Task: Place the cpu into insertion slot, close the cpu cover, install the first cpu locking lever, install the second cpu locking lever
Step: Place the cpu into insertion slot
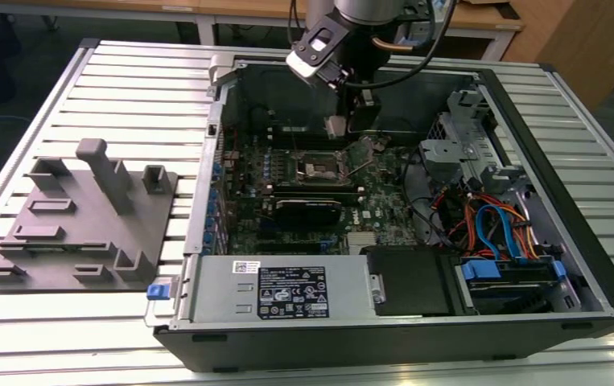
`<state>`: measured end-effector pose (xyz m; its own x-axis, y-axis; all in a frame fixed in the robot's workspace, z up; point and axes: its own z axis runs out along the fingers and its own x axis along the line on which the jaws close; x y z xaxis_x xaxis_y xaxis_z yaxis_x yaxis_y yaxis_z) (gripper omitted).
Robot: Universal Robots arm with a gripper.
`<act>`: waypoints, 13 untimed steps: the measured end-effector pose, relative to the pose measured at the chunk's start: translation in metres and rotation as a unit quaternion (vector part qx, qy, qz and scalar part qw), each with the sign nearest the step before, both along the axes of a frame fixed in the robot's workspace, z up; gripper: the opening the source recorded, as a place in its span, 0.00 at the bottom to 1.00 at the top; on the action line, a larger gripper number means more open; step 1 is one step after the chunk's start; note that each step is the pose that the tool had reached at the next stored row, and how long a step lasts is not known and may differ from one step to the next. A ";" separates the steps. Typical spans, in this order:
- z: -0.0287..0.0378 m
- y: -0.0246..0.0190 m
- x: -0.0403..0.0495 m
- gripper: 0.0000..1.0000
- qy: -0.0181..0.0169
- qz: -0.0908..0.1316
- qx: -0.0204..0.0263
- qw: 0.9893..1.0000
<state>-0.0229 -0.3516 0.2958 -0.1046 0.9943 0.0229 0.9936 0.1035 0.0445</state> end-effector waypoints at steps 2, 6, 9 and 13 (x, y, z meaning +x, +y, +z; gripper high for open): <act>-0.0004 0.0001 0.0001 0.54 0.000 -0.011 0.000 1.000; -0.0016 0.0000 0.0000 0.54 0.000 -0.047 0.000 0.999; -0.0023 0.0000 0.0000 0.54 0.000 -0.071 0.000 0.998; -0.0025 0.0000 0.0000 0.54 0.000 -0.077 0.000 0.997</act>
<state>-0.0229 -0.3516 0.2933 0.0484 0.9986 0.0225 0.9978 -0.0494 0.0445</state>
